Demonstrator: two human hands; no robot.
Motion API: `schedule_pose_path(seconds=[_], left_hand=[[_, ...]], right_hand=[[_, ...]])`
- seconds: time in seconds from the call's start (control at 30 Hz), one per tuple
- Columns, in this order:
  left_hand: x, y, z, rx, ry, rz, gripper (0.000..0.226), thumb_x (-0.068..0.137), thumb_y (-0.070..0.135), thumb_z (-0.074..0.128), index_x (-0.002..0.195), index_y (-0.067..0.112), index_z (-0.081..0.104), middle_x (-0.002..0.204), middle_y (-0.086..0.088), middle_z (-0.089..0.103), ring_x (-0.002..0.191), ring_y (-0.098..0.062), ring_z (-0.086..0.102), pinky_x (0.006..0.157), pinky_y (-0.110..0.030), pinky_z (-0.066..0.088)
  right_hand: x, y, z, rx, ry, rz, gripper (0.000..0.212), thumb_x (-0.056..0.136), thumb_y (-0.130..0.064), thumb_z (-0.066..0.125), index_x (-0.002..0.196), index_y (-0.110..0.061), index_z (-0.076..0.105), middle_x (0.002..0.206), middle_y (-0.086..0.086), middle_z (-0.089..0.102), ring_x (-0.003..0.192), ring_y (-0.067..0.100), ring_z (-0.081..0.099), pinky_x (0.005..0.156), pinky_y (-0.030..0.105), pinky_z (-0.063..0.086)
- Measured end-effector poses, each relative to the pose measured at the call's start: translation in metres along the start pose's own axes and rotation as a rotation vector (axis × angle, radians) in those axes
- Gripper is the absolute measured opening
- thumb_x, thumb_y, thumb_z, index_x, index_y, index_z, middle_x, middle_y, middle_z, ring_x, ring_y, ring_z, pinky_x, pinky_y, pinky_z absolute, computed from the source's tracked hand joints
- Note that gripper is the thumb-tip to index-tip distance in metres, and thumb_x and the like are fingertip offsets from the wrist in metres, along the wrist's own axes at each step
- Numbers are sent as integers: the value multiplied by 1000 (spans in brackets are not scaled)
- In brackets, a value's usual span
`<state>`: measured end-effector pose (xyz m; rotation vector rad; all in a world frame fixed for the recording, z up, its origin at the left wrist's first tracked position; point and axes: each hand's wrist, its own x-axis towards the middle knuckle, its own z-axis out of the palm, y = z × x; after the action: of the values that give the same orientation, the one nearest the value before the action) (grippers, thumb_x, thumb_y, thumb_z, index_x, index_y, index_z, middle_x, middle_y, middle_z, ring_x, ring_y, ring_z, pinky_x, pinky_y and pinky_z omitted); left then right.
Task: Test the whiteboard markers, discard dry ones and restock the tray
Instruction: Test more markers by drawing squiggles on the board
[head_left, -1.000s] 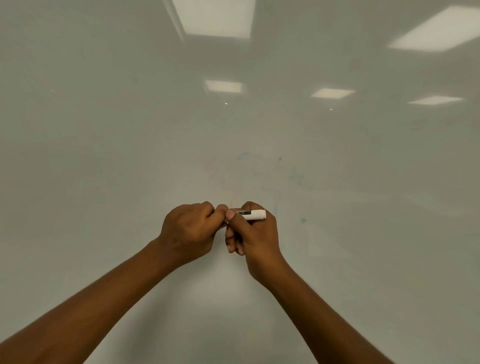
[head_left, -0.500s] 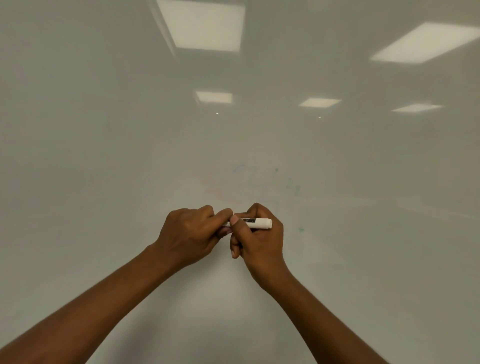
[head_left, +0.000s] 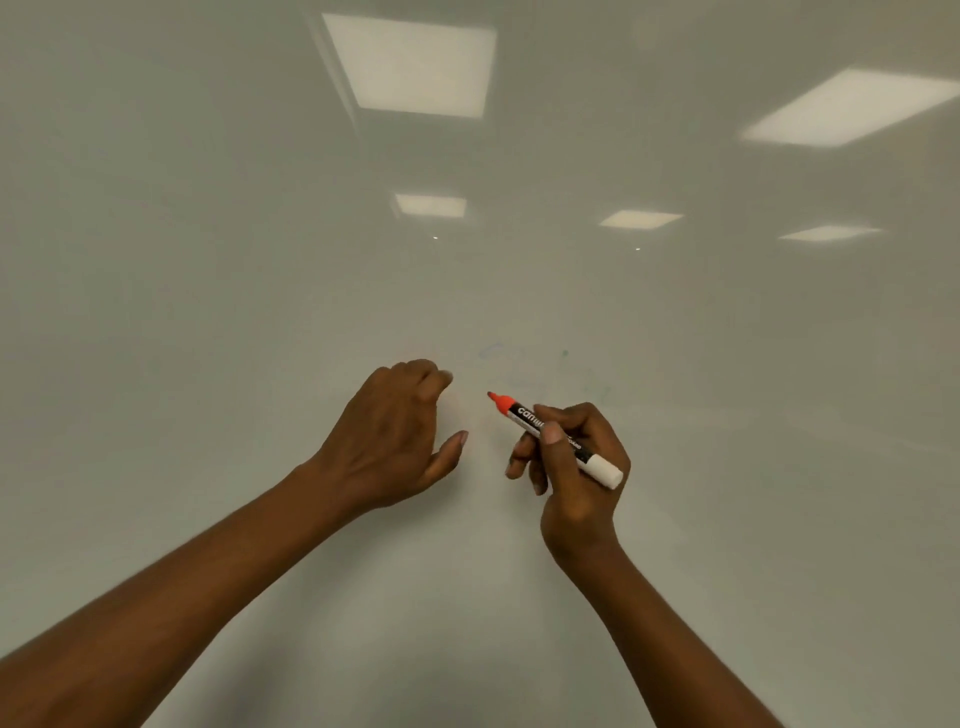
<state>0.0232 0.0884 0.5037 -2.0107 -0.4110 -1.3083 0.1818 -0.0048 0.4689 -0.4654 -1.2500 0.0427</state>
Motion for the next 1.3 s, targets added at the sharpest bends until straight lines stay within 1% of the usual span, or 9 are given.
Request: schedule_pose_path(seconds=[0.07,0.2,0.37,0.5,0.6,0.7,0.87,1.07,1.3], left_hand=[[-1,-3,4,37,-21,-2,51,80,39,47,117,4,41,107,-19,56,89,-28,51,75,-37,45],[-5,-9,13,-32,25,-8,46,76,15,38,121,3,38,115,-11,39,92,-28,42,81,-36,32],[-4,-15,17,-70,96,53,35,88,3,21,120,2,38,114,-14,39,93,-30,42,81,-36,33],[-2,-21,17,-98,116,74,39,99,14,7,118,2,39,113,-14,40,93,-30,43,80,-35,34],[-4,-23,20,-96,141,81,39,100,12,7,117,1,40,113,-13,42,95,-30,44,80,-35,34],[-7,-24,24,-101,169,83,39,100,13,8,116,1,41,113,-13,42,97,-30,44,83,-36,35],[-15,-23,28,-123,152,62,38,97,10,9,115,2,41,113,-12,43,97,-30,45,83,-37,36],[-20,-16,28,-150,141,96,35,97,6,9,113,3,41,112,-12,43,96,-30,46,83,-38,37],[-27,-9,32,-276,161,98,25,97,-2,32,121,3,35,126,-20,41,110,-34,49,96,-37,42]], right_hand=[[7,2,0,-142,42,2,24,85,-32,61,77,-9,57,62,3,60,52,17,57,51,19,42],[21,9,3,-280,23,23,5,84,-9,61,80,-7,57,64,-14,59,55,2,54,51,11,39],[33,16,4,-377,-85,-45,10,83,-12,58,92,-10,59,75,1,64,63,18,61,55,26,49],[38,16,9,-469,-65,-139,5,80,-9,58,84,-6,61,75,-3,64,61,14,56,53,17,42],[38,19,13,-497,-64,-147,4,80,-11,57,77,-9,59,72,-17,60,60,2,58,52,11,37],[30,25,13,-569,-123,-162,11,80,-26,53,71,-21,50,73,-11,64,78,-10,62,53,13,42],[20,30,-4,-659,-57,-180,16,80,-26,52,66,-19,49,70,-7,66,78,-5,63,50,18,44],[-3,35,-27,-681,-79,-127,18,79,-33,47,65,-22,48,65,-5,61,58,-11,55,50,6,32],[-18,39,-48,-720,-101,-86,27,79,-34,46,64,-13,51,58,-9,56,61,2,59,48,10,34]])
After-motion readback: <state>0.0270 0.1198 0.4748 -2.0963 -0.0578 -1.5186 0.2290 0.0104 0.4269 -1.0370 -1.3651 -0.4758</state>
